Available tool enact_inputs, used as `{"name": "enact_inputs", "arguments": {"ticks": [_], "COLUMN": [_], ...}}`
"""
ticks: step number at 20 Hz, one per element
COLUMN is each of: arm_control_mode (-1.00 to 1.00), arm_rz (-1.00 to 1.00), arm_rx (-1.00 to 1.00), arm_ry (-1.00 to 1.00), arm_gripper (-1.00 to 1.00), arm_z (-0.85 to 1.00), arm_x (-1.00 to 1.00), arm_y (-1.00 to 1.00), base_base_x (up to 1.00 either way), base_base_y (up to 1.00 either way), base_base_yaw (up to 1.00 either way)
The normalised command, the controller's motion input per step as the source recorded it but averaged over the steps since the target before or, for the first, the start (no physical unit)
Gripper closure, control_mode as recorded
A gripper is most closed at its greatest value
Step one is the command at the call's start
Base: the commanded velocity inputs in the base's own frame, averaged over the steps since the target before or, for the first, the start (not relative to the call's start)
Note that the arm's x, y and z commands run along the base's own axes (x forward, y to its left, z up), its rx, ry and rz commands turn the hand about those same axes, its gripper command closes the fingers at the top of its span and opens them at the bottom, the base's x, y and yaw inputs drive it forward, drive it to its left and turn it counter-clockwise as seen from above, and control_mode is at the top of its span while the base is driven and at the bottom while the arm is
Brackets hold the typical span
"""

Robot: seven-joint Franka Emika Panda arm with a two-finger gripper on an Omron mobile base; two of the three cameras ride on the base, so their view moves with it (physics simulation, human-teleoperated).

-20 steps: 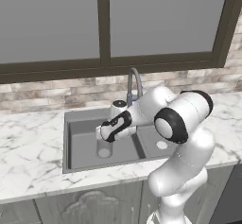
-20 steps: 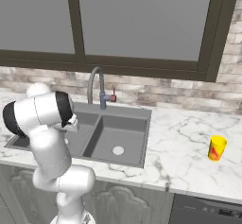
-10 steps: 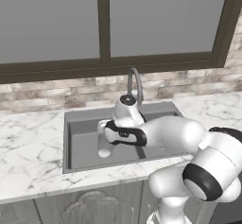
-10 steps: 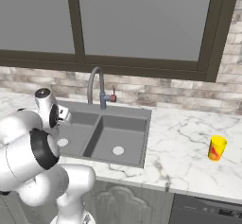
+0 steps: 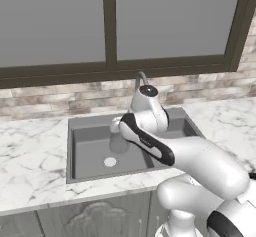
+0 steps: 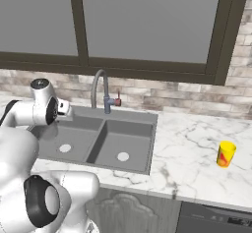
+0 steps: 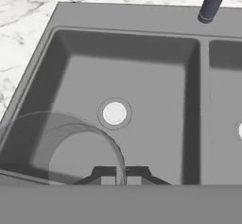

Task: Move any existing items from the left basin to the right basin for drying. Then move the cup from the counter to the left basin of the sink for washing.

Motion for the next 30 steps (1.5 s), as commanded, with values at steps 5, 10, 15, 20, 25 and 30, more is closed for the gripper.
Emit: {"name": "enact_inputs", "arguments": {"ticks": [5,10,15,20,25,30], "arm_control_mode": [-1.0,-1.0,-1.0,-1.0,-1.0,-1.0], "arm_rz": [0.14,0.11,0.08,0.05,0.01,0.0], "arm_rx": [-0.14,-0.15,-0.05,0.0,0.0,-0.05], "arm_ry": [0.0,0.0,0.0,0.02,0.14,0.24], "arm_gripper": [1.0,1.0,1.0,1.0,1.0,1.0], "arm_z": [0.06,0.0,0.0,-0.04,-0.27,-0.54], "arm_x": [-0.32,-0.02,0.09,0.23,0.7,1.0], "arm_y": [-0.8,-0.93,-0.98,-0.97,-0.67,-0.25], "base_base_x": [0.0,0.0,0.0,0.0,0.0,0.0], "base_base_y": [0.0,0.0,0.0,0.0,0.0,0.0], "base_base_yaw": [0.0,0.0,0.0,0.0,0.0,0.0]}}
